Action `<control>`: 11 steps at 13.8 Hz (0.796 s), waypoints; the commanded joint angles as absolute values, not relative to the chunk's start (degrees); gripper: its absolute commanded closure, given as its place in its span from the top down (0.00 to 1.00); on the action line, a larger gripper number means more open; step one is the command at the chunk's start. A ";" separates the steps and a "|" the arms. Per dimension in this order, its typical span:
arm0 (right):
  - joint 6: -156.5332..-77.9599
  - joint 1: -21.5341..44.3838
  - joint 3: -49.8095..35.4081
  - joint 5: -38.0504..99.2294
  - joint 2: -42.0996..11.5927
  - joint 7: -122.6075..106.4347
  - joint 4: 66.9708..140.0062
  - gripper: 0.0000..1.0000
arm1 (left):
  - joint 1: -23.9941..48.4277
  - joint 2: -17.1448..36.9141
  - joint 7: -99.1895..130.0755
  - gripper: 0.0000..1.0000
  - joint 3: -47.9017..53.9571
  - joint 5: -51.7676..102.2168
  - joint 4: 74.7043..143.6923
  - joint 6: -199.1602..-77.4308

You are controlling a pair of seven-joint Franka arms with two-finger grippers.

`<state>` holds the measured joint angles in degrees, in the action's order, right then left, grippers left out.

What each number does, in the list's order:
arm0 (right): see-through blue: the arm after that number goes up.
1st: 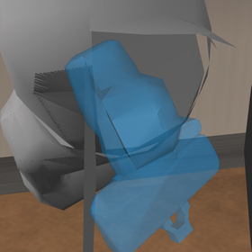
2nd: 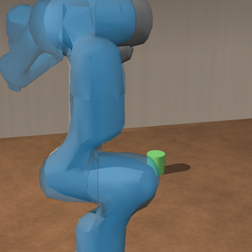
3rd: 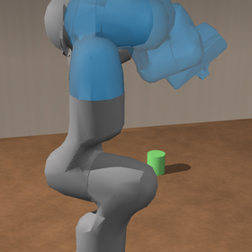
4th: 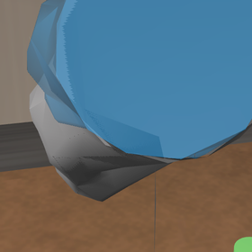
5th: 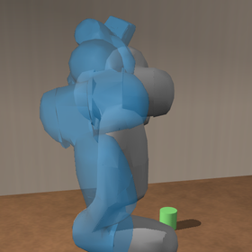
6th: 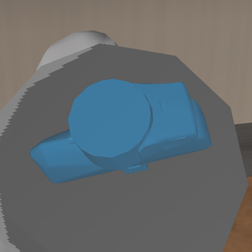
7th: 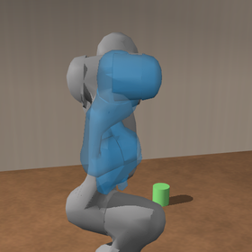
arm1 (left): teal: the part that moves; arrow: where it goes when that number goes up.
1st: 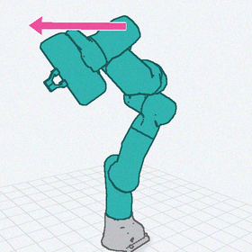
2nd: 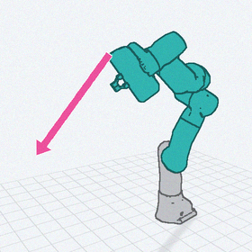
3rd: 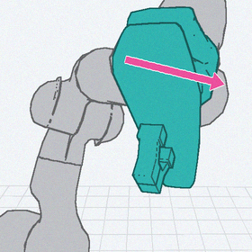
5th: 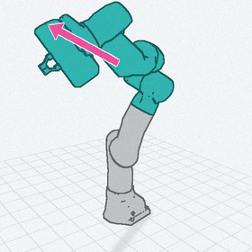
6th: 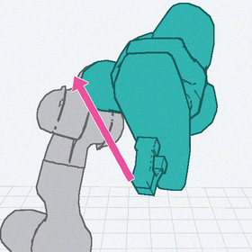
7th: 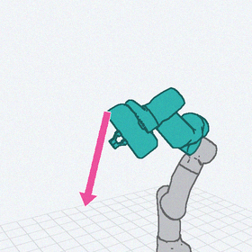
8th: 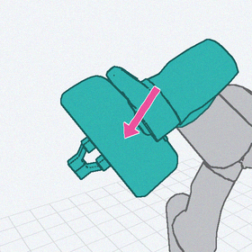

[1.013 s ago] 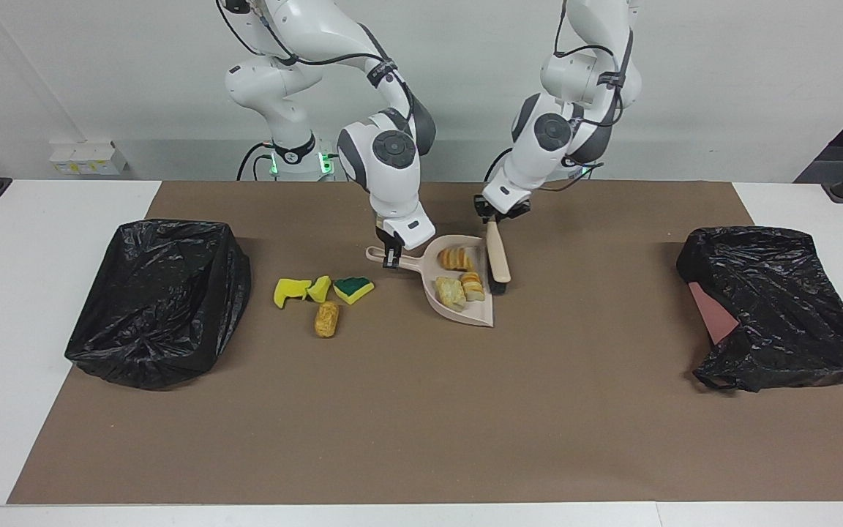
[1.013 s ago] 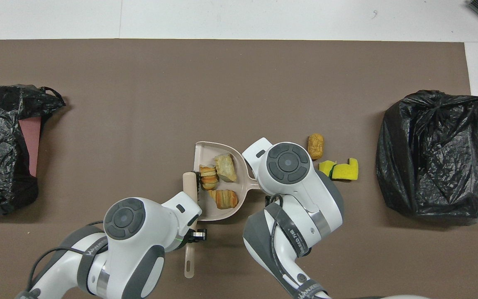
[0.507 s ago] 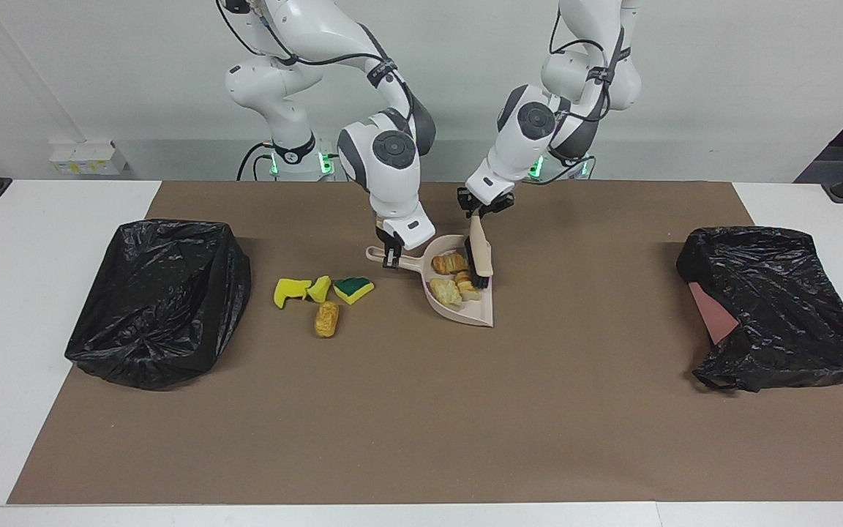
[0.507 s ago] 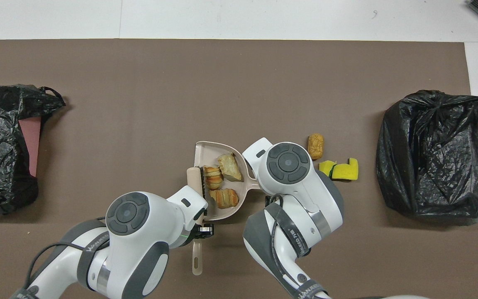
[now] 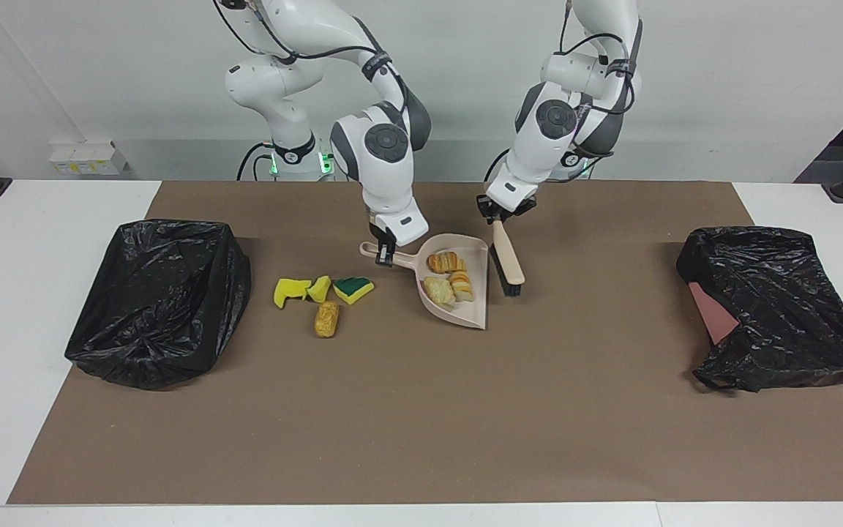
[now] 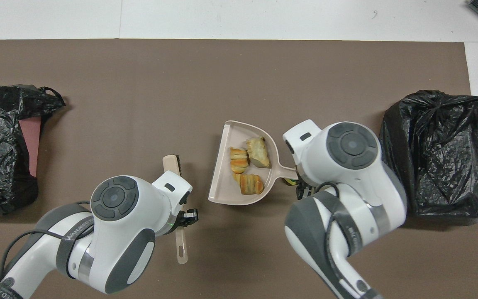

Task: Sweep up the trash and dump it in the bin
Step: 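Carry the dustpan with the right gripper over the black bag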

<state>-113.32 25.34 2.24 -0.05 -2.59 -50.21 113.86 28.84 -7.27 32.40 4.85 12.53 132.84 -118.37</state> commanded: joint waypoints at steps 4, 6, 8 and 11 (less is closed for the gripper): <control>-107.14 9.61 1.93 -0.62 7.38 -60.53 113.65 0.00 | 35.15 -8.79 37.44 0.00 5.36 12.13 136.84 -121.02; -105.21 2.15 1.93 -0.70 7.47 -68.07 111.54 0.00 | 39.62 -8.44 39.10 0.00 5.36 13.26 138.33 -122.59; -104.68 -5.50 1.93 -0.96 7.03 -75.99 110.31 0.00 | 43.05 -8.44 41.74 0.00 5.36 14.15 141.14 -127.86; -105.55 -14.48 1.93 -6.91 7.12 -83.82 110.21 0.00 | 44.64 -7.04 42.10 0.00 5.36 15.82 141.42 -129.54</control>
<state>-105.98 -10.20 2.91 -3.58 7.53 -79.87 111.40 43.05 -7.14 41.56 6.25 14.71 140.32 -127.33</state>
